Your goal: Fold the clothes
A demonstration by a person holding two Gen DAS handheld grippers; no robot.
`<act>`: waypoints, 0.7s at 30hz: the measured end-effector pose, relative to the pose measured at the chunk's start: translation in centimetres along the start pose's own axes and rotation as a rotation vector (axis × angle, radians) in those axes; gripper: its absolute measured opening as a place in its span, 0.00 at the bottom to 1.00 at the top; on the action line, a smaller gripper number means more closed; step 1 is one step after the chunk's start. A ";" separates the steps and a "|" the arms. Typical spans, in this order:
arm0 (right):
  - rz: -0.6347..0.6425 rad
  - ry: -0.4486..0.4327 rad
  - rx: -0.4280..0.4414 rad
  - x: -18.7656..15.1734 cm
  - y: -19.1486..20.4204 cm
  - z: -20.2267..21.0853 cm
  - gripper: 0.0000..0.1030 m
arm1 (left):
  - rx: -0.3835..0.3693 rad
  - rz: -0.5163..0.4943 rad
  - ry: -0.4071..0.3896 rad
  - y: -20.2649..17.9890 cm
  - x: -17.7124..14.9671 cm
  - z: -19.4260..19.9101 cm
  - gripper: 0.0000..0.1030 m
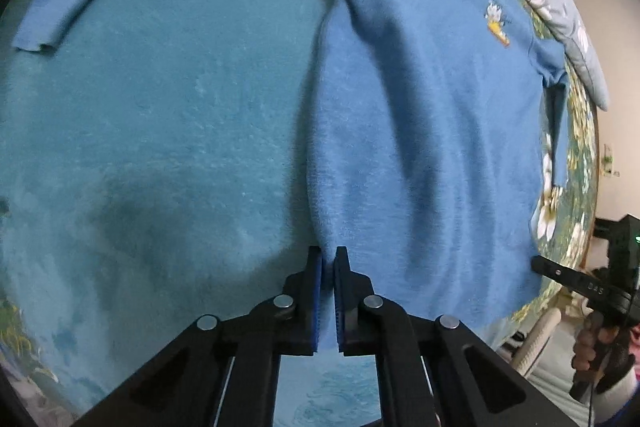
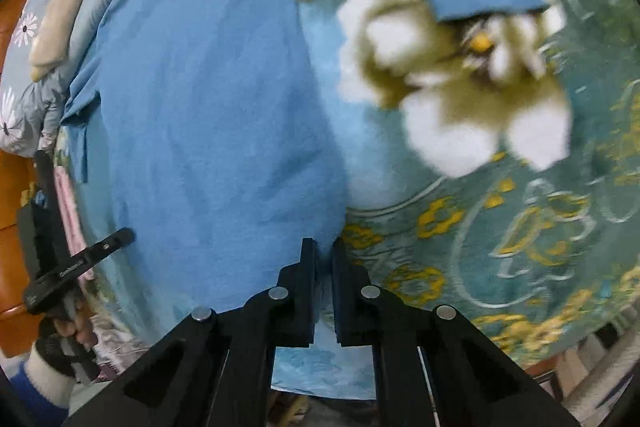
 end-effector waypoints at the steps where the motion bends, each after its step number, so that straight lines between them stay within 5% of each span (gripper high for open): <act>1: -0.003 0.001 -0.010 -0.2 -0.2 0.2 0.06 | 0.003 0.007 -0.007 -0.2 -0.2 0.5 0.05; 8: -0.023 0.010 -0.079 -1.3 -1.8 1.2 0.06 | 0.015 0.045 0.048 -0.4 -4.2 0.8 0.05; 14: -0.028 0.002 -0.081 -1.2 -1.3 1.4 0.07 | 0.011 0.046 0.040 -1.4 -3.5 0.7 0.09; 15: -0.028 0.002 -0.071 -1.2 -1.1 1.6 0.07 | 0.014 0.038 0.038 -1.6 -3.3 1.0 0.14; 18: -0.027 -0.047 -0.063 -0.5 -0.9 3.5 0.10 | 0.027 0.019 0.009 -1.9 -2.5 2.9 0.50; 21: -0.105 -0.161 -0.043 1.4 -2.1 5.9 0.22 | 0.077 -0.005 -0.064 -2.2 -1.0 5.5 0.58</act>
Point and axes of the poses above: each gripper's, at about its wrist camera, not at the fingertips, and z roughly against the way its jaws point, y to its left, x to its top, the point moved 4 cm from there along -z, roughly the way its jaws point, and after that the axes turned 8 degrees about -y, right-handed, at the moved point
